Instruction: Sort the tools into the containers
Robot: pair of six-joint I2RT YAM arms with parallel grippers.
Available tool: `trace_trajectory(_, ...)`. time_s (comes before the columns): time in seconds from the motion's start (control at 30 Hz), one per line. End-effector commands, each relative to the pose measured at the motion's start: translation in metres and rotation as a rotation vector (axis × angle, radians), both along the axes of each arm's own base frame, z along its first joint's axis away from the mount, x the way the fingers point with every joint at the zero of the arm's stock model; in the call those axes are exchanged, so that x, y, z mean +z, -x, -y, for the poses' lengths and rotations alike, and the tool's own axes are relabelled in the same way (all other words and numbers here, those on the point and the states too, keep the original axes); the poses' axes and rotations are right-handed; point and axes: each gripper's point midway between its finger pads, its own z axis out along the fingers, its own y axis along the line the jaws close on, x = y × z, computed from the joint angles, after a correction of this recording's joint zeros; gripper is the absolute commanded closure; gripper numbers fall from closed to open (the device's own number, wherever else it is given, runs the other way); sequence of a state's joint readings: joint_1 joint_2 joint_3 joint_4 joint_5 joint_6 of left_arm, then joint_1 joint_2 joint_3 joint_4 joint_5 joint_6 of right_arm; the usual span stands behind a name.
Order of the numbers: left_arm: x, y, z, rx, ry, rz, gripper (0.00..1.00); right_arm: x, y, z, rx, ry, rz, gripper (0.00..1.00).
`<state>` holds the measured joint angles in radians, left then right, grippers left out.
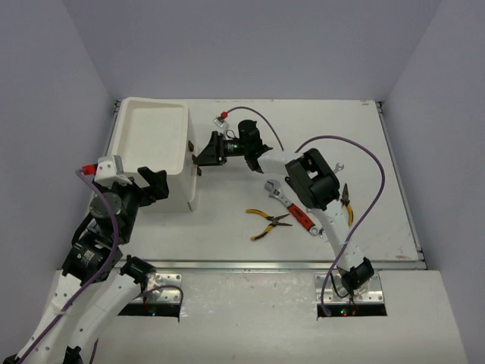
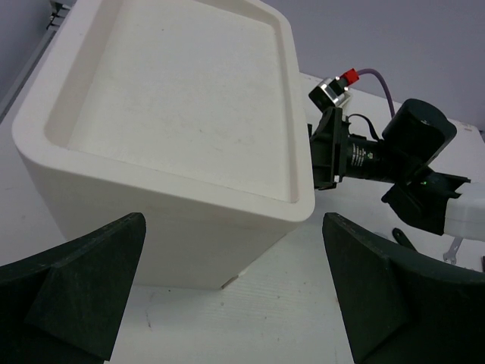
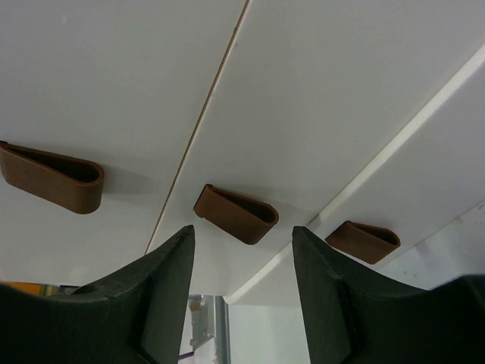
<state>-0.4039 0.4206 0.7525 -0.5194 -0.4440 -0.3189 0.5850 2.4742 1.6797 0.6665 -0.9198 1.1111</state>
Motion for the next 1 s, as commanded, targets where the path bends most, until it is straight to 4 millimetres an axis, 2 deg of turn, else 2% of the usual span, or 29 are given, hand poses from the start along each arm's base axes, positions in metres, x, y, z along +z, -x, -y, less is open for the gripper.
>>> trace_trajectory(0.0,0.017,-0.004,0.001,-0.009,0.012,0.047,0.00,0.034,-0.002,-0.007,0.061,-0.111,0.087,0.48)
trace_trajectory(0.07,0.016,-0.005,0.002,-0.013,0.010,0.044,0.00,0.032,-0.003,-0.010,0.070,-0.117,0.082,0.51)
trace_trajectory(0.13,0.015,-0.005,0.004,-0.020,0.009,0.041,0.00,0.033,-0.004,-0.010,0.069,-0.123,0.091,0.57)
trace_trajectory(0.23,0.014,-0.006,0.005,-0.025,0.006,0.036,0.00,0.037,-0.003,-0.009,0.075,-0.128,0.100,0.73)
trace_trajectory(0.33,0.013,-0.007,0.006,-0.031,0.003,0.031,0.00,0.040,0.000,-0.007,0.077,-0.127,0.116,0.85)
trace_trajectory(0.4,0.013,-0.007,0.007,-0.035,0.002,0.029,0.00,0.041,0.001,-0.002,0.068,-0.121,0.123,1.00)
trace_trajectory(0.5,0.013,-0.007,0.006,-0.033,0.003,0.032,0.00,0.033,0.000,0.011,0.036,-0.100,0.103,1.00)
trace_trajectory(0.53,0.013,-0.007,0.006,-0.033,0.003,0.032,0.00,0.039,0.000,0.011,0.036,-0.107,0.115,1.00)
trace_trajectory(0.63,0.015,-0.006,0.006,-0.030,0.006,0.037,0.00,0.031,0.001,0.034,0.004,-0.078,0.110,1.00)
trace_trajectory(0.77,0.015,-0.006,0.006,-0.031,0.006,0.039,0.00,0.033,0.004,0.057,-0.009,-0.064,0.118,1.00)
trace_trajectory(0.83,0.014,-0.007,0.006,-0.030,0.004,0.035,0.00,0.026,0.006,0.075,-0.028,-0.044,0.109,1.00)
trace_trajectory(0.97,0.014,-0.007,0.005,-0.027,0.005,0.036,0.00,0.024,0.008,0.098,-0.060,-0.027,0.106,1.00)
